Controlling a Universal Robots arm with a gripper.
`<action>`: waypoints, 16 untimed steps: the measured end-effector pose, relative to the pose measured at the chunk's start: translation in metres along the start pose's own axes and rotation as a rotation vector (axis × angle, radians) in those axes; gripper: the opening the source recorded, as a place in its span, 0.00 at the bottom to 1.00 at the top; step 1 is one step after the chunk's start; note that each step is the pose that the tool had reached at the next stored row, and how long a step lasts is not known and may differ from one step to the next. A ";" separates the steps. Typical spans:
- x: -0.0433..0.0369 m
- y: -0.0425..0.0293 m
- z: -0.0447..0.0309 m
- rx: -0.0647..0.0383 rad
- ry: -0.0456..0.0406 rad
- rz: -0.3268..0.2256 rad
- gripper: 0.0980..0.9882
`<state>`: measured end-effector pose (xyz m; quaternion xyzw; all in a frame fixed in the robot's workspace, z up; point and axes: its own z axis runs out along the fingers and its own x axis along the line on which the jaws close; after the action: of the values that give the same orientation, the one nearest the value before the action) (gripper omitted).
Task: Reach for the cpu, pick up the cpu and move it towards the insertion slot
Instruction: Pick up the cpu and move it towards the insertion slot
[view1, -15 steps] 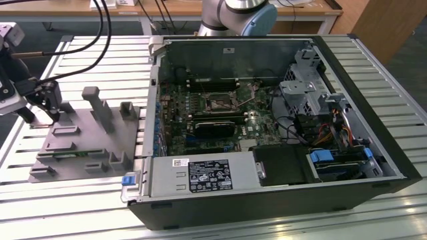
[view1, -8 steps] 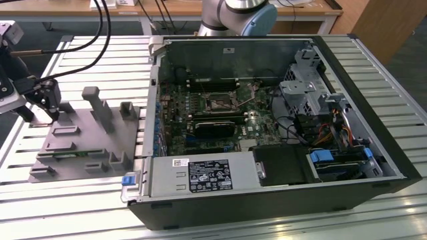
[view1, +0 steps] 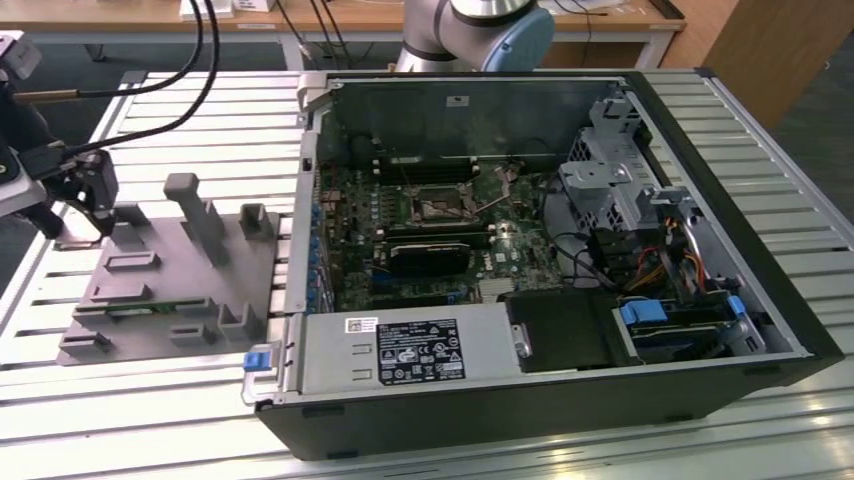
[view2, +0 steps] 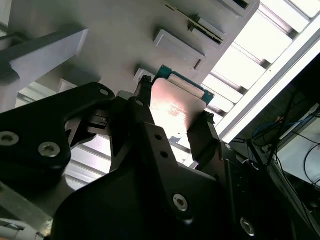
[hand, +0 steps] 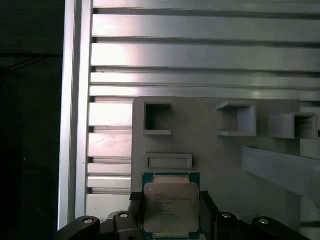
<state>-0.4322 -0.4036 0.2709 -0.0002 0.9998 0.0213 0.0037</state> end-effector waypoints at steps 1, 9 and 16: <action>0.0000 0.0002 -0.0020 0.000 0.0000 0.000 0.49; -0.0002 0.0034 -0.0225 0.000 0.0000 0.000 0.49; -0.0003 0.0061 -0.0388 0.000 -0.0001 0.000 0.49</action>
<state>-0.4321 -0.3991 0.3099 -0.0002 0.9998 0.0212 0.0038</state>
